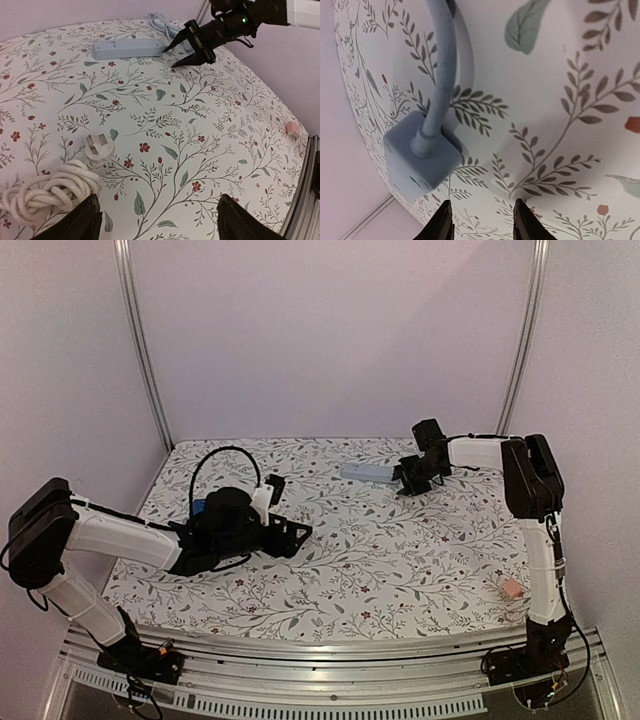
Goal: Insert the plug
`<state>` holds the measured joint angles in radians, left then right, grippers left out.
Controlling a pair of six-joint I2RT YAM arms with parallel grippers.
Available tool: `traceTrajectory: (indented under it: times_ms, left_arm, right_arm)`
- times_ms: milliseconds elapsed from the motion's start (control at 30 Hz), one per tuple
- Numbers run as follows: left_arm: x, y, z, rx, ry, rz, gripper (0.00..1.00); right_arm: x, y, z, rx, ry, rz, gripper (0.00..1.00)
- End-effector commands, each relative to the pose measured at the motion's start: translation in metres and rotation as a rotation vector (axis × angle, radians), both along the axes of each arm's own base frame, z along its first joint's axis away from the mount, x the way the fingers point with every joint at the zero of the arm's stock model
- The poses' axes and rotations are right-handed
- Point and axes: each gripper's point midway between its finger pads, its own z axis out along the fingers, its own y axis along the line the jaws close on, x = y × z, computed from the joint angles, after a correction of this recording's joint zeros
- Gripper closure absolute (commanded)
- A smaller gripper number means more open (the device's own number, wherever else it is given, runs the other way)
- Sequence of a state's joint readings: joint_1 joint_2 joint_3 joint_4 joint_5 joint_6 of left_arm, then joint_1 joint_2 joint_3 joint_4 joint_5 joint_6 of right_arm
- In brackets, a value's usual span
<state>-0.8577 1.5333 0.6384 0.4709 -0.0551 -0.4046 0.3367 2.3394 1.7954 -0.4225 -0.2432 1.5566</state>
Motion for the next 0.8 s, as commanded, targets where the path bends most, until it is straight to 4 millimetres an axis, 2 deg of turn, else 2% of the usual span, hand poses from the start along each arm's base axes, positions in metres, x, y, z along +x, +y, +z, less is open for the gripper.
traceTrajectory:
  times_ms: [0, 33, 100, 200, 300, 367, 467, 500, 533, 567, 600, 633, 667, 767]
  left_arm:
    - [0.000, -0.016, 0.001, 0.028, -0.022, -0.053, 0.20]
    - [0.004, -0.019, 0.004, 0.039, -0.023, -0.050, 0.20]
    - [0.009, -0.023, 0.008, 0.046, -0.022, -0.040, 0.20]
    - [0.011, -0.027, 0.010, 0.025, -0.020, -0.042, 0.20]
    - [0.011, -0.028, 0.007, 0.016, 0.000, -0.038, 0.20]
    - [0.009, -0.028, 0.004, 0.008, 0.017, -0.039, 0.20]
    - [0.006, -0.028, 0.000, -0.005, 0.036, -0.041, 0.20]
    - [0.005, -0.027, 0.000, -0.009, 0.043, -0.039, 0.20]
    - [0.003, -0.026, -0.002, -0.011, 0.050, -0.038, 0.20]
    - [0.002, -0.025, -0.004, -0.015, 0.057, -0.038, 0.20]
    - [0.001, -0.024, -0.005, -0.019, 0.061, -0.038, 0.20]
    - [0.000, -0.024, -0.007, -0.022, 0.066, -0.037, 0.21]
    - [-0.001, -0.023, -0.009, -0.020, 0.071, -0.038, 0.21]
    - [-0.002, -0.022, -0.015, -0.017, 0.085, -0.034, 0.21]
  right_arm:
    - [-0.030, -0.017, 0.020, -0.135, -0.051, 0.113, 0.56]
    - [-0.034, -0.019, 0.024, -0.148, -0.067, 0.128, 0.55]
    - [-0.030, -0.018, 0.050, -0.161, -0.192, 0.194, 0.50]
    - [-0.016, 0.002, 0.099, -0.192, -0.459, 0.438, 0.39]
    - [-0.003, 0.004, 0.115, -0.289, -0.624, 0.584, 0.14]
    - [0.010, -0.001, 0.128, -0.332, -0.698, 0.602, 0.11]
    - [0.037, -0.006, 0.130, -0.354, -0.757, 0.652, 0.11]
    - [0.046, -0.007, 0.116, -0.351, -0.740, 0.678, 0.11]
    - [0.056, -0.009, 0.118, -0.370, -0.751, 0.706, 0.12]
    - [0.063, -0.009, 0.106, -0.384, -0.735, 0.740, 0.12]
    - [0.069, -0.008, 0.102, -0.393, -0.740, 0.764, 0.12]
    - [0.074, -0.007, 0.085, -0.416, -0.733, 0.805, 0.12]
    - [0.080, -0.006, 0.080, -0.430, -0.738, 0.822, 0.12]
    - [0.085, -0.005, 0.059, -0.453, -0.734, 0.884, 0.13]
